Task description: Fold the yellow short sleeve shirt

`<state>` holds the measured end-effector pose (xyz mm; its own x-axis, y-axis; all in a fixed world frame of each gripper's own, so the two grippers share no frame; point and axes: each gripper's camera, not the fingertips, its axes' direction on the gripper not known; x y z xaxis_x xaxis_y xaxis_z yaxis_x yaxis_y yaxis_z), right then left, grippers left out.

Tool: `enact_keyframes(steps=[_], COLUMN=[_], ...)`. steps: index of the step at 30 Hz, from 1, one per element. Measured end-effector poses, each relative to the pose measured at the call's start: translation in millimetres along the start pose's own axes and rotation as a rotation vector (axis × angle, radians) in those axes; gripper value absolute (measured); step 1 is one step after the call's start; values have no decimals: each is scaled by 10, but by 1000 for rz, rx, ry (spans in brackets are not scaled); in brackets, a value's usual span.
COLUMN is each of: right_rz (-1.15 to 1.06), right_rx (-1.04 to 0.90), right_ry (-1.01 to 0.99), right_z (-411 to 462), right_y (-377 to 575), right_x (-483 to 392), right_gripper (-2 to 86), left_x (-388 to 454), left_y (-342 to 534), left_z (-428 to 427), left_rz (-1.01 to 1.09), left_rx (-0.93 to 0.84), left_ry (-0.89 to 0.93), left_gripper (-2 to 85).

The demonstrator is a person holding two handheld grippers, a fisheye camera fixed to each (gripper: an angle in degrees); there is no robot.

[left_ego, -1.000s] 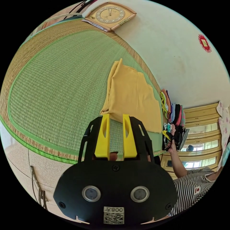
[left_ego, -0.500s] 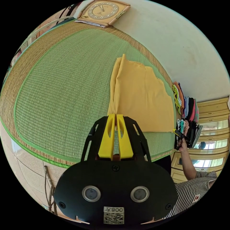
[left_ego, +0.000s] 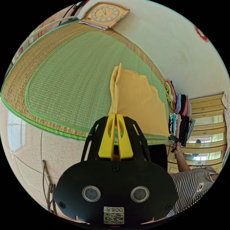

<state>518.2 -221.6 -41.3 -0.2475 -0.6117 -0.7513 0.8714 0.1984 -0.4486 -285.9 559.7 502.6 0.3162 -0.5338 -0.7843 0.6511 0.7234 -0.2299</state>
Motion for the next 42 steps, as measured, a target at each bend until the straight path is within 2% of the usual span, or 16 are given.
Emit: enact_keyframes(steps=[6,12,18,21,27,37,42], right_rz=[13,33,85,103,122,43,86], right_rx=[20,64,110,83,19,61,45], right_ry=[-73,-40,-90,-35,-35,-12,-31], right_z=[101,65,60,157,329,104,245], right_y=[500,565,509,435,398,598,643], right_x=[36,28,126,121,106,-39,78], right_gripper=[13,23,49,51,14,11,53], left_x=[-250,-291,-304,-309,-332,-463,-548], left_y=[360,561,552,500,420,476,481], left_z=[-67,-153,-34,43,172,78,202], left_rz=[-77,-99,-94,-92,-87,-61,-69], left_rx=[25,73,42,23,-42,26,2], left_ry=[9,-17,-6,-19,-93,15,14], left_gripper=[16,34,53,50,12,9,31])
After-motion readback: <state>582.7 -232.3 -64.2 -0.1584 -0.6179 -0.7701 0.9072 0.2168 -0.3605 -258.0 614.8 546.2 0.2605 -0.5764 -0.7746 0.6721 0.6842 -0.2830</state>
